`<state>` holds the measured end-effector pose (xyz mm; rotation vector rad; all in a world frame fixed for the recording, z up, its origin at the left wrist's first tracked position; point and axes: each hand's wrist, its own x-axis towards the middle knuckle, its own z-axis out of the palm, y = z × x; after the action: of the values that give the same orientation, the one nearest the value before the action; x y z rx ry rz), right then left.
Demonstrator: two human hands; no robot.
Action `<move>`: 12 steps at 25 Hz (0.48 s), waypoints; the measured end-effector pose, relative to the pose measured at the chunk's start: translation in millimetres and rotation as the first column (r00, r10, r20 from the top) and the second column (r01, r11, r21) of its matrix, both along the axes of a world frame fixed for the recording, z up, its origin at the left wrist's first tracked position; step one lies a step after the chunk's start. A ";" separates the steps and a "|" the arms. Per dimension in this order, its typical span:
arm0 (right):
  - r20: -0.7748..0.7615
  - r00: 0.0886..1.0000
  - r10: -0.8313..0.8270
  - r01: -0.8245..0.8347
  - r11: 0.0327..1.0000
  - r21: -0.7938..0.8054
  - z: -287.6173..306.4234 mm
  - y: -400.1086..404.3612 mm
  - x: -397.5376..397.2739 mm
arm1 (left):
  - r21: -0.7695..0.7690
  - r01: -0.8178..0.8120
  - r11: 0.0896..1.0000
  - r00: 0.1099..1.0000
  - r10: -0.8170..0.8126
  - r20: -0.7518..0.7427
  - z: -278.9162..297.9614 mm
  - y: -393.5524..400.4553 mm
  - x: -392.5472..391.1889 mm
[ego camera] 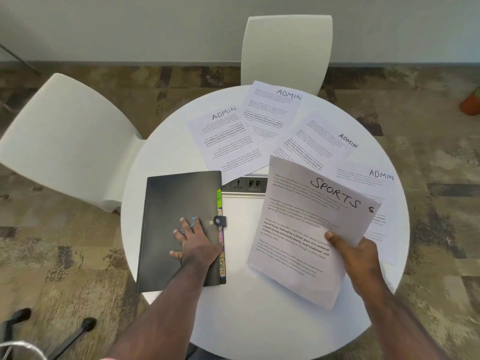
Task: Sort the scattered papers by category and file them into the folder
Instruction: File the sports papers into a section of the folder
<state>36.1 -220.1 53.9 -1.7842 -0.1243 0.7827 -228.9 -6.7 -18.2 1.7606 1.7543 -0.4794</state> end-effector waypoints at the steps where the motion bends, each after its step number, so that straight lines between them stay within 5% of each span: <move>1: -0.002 1.000 0.005 -0.005 1.000 -0.008 -0.2 -0.6 -0.1 | -0.002 0.002 1.000 1.000 -0.002 0.005 0.6 -0.5 1.0; 5: -0.005 1.000 0.020 -0.020 0.999 -0.034 0.4 -1.5 -1.0 | 0.008 0.023 1.000 0.999 -0.023 0.030 8.6 -3.1 12.4; 10: -0.001 1.000 0.022 -0.022 0.999 -0.023 3.9 2.3 -0.5 | 0.192 -0.090 0.977 0.943 0.021 0.333 34.0 -3.5 13.7; 12: -0.003 1.000 0.022 -0.022 1.000 -0.022 5.2 4.9 -0.8 | 0.296 -0.070 0.953 0.952 -0.024 0.304 50.2 0.3 5.9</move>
<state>35.3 -215.2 59.1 -1.8054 -0.1338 0.8056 -223.0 -6.4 32.0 1.8987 1.6877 0.0816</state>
